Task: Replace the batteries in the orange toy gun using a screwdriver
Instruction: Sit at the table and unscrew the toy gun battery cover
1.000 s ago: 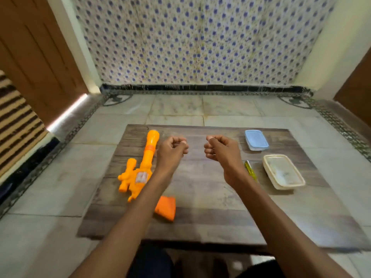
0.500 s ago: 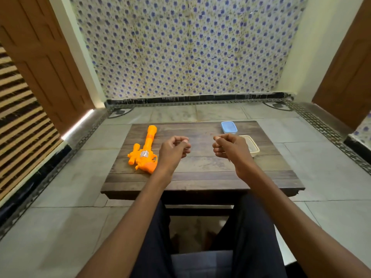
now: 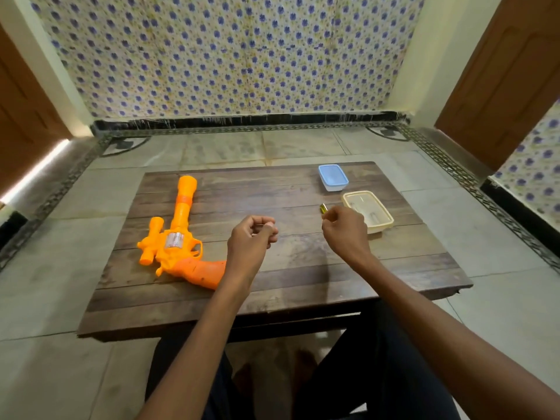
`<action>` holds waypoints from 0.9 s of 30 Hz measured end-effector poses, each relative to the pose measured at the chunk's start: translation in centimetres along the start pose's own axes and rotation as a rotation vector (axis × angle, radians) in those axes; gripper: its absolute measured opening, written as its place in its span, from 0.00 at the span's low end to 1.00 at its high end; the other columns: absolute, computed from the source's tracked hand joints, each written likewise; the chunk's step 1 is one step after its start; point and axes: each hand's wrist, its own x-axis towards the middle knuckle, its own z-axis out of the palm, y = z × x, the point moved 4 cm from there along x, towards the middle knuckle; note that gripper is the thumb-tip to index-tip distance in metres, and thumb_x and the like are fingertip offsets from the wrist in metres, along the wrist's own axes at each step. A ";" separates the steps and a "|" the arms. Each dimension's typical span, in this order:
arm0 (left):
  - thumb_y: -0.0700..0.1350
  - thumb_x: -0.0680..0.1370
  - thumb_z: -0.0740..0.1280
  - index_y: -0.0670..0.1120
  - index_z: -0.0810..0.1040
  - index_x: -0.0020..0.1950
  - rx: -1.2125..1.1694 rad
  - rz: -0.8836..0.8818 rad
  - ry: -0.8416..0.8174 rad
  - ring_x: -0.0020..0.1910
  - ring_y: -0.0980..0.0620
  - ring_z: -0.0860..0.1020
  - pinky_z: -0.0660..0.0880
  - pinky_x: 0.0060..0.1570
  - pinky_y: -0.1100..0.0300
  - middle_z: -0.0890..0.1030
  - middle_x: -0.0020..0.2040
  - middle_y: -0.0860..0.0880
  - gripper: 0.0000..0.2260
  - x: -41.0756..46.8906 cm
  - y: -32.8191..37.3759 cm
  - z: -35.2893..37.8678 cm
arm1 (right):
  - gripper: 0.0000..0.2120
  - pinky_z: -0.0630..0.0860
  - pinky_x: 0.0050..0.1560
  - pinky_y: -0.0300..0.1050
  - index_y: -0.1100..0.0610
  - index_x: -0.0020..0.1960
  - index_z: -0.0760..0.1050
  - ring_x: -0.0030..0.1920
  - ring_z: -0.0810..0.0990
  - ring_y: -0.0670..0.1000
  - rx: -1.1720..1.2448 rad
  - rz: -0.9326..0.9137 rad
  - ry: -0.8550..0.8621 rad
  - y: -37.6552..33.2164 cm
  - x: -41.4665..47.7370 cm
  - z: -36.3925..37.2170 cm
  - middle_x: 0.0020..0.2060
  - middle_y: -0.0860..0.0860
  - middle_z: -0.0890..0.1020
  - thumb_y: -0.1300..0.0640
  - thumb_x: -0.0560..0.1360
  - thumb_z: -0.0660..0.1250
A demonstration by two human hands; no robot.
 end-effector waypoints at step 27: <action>0.41 0.81 0.65 0.47 0.78 0.49 -0.205 -0.113 0.477 0.37 0.55 0.80 0.74 0.39 0.63 0.82 0.43 0.48 0.03 -0.9 -4.5 -13.4 | 0.34 0.78 0.46 0.50 0.48 0.58 0.75 0.48 0.78 0.51 -0.154 -0.365 -0.531 -9.5 -9.6 13.1 0.49 0.47 0.79 0.26 0.62 0.67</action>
